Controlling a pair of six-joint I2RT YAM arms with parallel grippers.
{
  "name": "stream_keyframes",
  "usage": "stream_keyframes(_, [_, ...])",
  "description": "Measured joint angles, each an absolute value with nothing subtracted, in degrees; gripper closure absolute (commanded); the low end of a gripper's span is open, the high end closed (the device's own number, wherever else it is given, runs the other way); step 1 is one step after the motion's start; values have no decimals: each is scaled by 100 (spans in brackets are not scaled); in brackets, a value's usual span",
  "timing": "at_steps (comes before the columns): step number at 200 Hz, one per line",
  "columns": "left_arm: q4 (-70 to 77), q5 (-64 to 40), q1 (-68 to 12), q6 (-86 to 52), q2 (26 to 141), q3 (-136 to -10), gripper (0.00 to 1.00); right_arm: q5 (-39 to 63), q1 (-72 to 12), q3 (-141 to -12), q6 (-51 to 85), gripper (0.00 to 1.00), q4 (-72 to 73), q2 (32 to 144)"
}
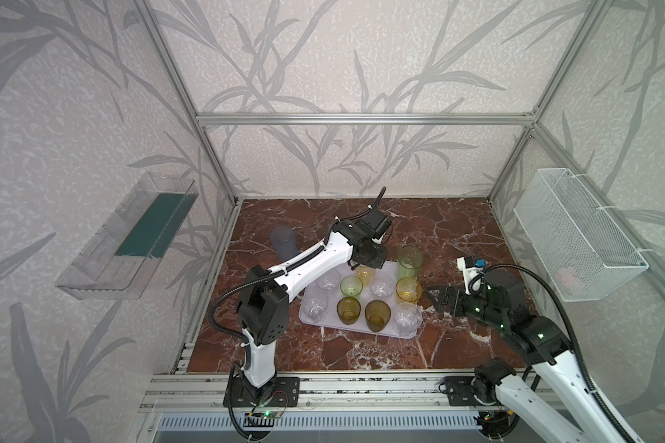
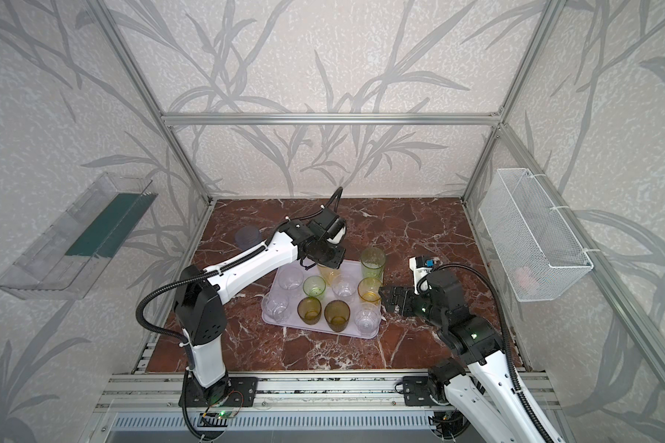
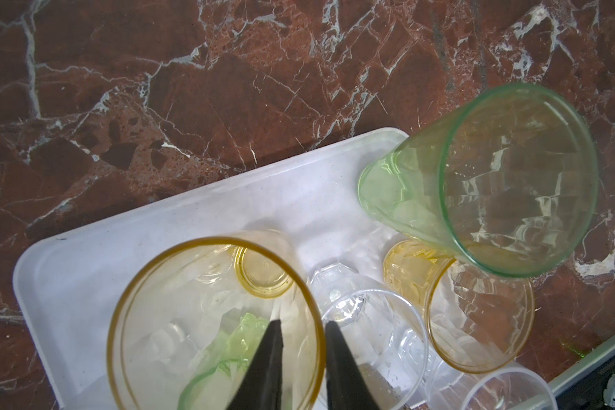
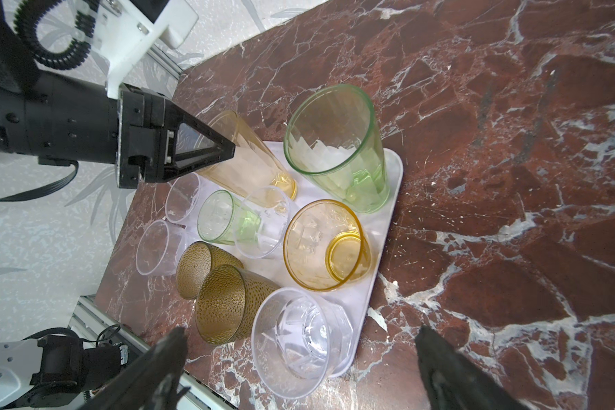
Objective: Place the glasses into the tray
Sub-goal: Place the glass on the tray.
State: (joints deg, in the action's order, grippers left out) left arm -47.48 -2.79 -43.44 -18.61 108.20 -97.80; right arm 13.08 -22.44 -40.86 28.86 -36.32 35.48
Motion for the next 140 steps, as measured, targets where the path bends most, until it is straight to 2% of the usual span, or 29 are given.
stream_keyframes(11, [-4757, -255, -4344, -1817, 10822, -9797, 55, 1310, -2244, -4086, 2886, 1, -3634, 3559])
stream_keyframes(35, [-4746, -137, -4344, -1841, 10825, -9850, 37, 1313, -2244, -4086, 2886, 1, -3634, 3559])
stream_keyframes(92, [-4733, 272, -4344, -1776, 10822, -9852, 4, 1317, -2241, -4086, 2882, 1, -3634, 3612])
stream_keyframes(105, [-4731, 355, -4344, -1761, 10818, -9852, 1, 1317, -2241, -4086, 2882, 1, -3634, 3634])
stream_keyframes(140, [-4729, 617, -4344, -1758, 10801, -9852, 1, 1317, -2241, -4086, 2882, 1, -3634, 3647])
